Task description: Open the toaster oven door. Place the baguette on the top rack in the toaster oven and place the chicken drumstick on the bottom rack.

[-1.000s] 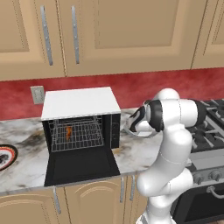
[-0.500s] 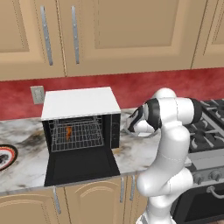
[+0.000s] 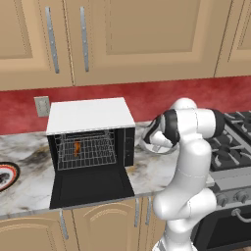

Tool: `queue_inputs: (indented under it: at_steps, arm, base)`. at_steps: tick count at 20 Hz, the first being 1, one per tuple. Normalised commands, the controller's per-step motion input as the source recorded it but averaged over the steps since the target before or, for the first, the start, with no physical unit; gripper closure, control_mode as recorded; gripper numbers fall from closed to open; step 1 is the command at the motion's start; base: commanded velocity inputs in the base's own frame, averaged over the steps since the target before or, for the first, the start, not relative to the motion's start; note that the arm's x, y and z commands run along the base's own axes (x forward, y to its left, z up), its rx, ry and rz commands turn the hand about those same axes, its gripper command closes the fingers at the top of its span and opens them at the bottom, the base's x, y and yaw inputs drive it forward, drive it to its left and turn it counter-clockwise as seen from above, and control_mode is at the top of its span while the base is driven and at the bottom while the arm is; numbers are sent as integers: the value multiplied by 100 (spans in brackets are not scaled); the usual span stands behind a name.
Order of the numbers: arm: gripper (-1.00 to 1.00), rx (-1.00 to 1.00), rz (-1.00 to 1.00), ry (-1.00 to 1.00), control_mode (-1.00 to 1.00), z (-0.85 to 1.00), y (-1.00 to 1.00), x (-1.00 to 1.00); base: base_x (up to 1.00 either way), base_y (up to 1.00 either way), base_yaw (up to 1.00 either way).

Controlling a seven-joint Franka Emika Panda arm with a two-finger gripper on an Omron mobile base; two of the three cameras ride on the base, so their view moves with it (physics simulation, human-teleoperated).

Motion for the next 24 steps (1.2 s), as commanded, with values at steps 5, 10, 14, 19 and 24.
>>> queue_inputs:
  at_steps: [5, 10, 14, 19, 24]
  arm:
    - [-100, 0, 3, 2, -100, -38, 0, 0]
    - [100, 0, 3, 3, -100, -28, 0, 0]
    - [100, 0, 3, 1, -100, -5, 0, -45]
    - [100, 0, 2, 0, -100, 45, 0, -91]
    - [100, 0, 4, -1, -100, 89, 1, -99]
  base:
    - [0, 0, 0]
    - [0, 0, 0]
    - [0, 0, 0]
    - [0, 0, 0]
    - [0, 0, 0]
